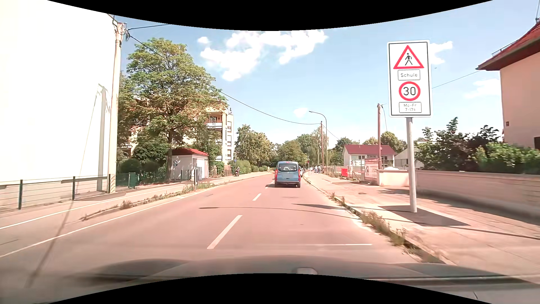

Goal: Follow the waypoints while adhering to traffic rules and regulations

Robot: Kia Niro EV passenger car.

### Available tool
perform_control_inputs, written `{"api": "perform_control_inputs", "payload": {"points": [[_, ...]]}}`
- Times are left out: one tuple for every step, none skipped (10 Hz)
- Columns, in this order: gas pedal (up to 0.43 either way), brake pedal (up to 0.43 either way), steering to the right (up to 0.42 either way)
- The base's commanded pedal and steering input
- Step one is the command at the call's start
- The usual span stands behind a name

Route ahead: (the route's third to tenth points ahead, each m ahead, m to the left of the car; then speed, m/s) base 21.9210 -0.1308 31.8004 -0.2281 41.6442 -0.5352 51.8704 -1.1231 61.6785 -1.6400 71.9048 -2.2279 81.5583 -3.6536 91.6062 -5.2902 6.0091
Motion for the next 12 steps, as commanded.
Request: {"api": "perform_control_inputs", "payload": {"points": [[0.0, 0.226, -0.002], [0.0, 0.22, -0.002], [0.0, 0.213, -0.002], [0.0, 0.213, -0.002], [0.0, 0.213, -0.002], [0.0, 0.201, -0.002], [0.0, 0.183, -0.002], [0.0, 0.177, -0.002], [0.0, 0.183, -0.002], [0.0, 0.171, -0.002], [0.0, 0.165, -0.002], [0.0, 0.165, -0.002]]}}
